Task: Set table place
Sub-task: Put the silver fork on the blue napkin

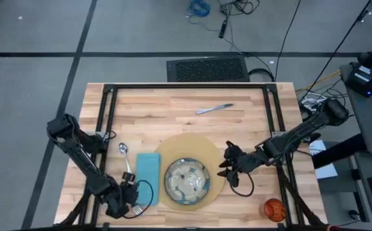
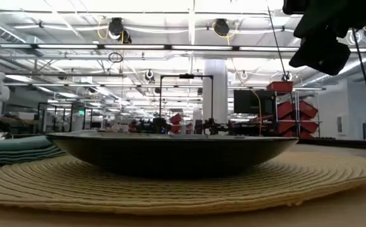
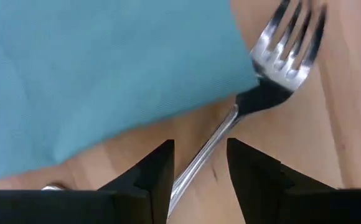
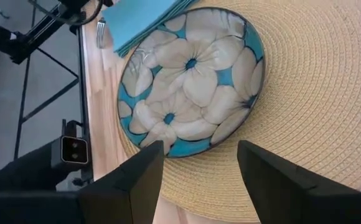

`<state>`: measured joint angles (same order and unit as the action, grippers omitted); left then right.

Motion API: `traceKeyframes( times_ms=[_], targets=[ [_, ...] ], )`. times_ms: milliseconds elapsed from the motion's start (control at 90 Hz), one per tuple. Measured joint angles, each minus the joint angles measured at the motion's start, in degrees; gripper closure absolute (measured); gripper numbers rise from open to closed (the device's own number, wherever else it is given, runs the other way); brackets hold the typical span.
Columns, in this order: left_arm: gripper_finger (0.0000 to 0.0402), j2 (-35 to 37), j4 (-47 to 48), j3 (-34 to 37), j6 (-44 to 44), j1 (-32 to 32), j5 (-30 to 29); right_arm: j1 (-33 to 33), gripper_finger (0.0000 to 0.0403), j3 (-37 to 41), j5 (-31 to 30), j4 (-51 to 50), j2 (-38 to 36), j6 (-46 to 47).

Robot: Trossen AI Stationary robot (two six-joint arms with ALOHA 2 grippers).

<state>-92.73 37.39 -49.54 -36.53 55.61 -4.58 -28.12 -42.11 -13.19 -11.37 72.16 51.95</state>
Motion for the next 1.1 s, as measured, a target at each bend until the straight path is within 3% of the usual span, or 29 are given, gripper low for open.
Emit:
traceKeyframes(
  times_ms=[144, 222, 344, 400, 567, 711, 778, 844, 944, 1100],
  targets=[
    [0.027, -2.3, -0.18, -0.25, -0.72, -0.1, 1.62, -0.03, 0.0206, 0.0, 0.0, 0.0, -0.02, -0.14],
    [0.0279, -3.55, 0.17, -0.32, -5.41, -0.36, 3.28, -0.04, 0.0206, 0.0, 0.0, 0.0, -0.02, -0.14],
    [0.0361, -3.35, 2.0, -0.81, -12.92, -1.52, 6.79, -0.04, 0.0206, 0.0, 0.0, -0.05, -0.02, -0.17],
    [0.0386, -2.27, 3.57, -1.52, -13.93, -1.75, 7.91, -0.04, 0.0206, 0.0, -0.01, -0.07, -0.02, -0.32],
    [0.0398, 3.28, 14.31, -5.64, -17.1, -2.09, 11.06, 0.28, 0.0206, 0.0, -0.02, -0.05, -0.04, -0.57],
    [0.0399, 9.2, 22.57, -9.76, -21.54, -2.06, 23.29, 0.28, 0.0206, 0.0, -0.04, -0.09, -0.04, -0.62],
    [0.04, 12.92, 23.11, -12.07, -25.27, -1.94, 24.44, 0.28, 0.0206, 0.0, -0.08, -0.09, -0.04, -1.31],
    [0.0401, 15.95, 22.76, -14.29, -28.14, -1.83, 19.69, 0.26, 0.0206, 0.0, -0.23, -0.09, -0.04, -1.95],
    [0.0401, 20.96, 16.68, -15.73, -28.3, -1.81, 3.99, 0.64, 0.0206, 0.0, -0.47, 0.06, -0.04, -2.96],
    [0.0401, 26.07, 0.06, -15.19, -13.43, -1.86, -19.63, 0.7, 0.0206, 0.0, -0.66, 0.23, -0.04, -4.22]
  ],
)
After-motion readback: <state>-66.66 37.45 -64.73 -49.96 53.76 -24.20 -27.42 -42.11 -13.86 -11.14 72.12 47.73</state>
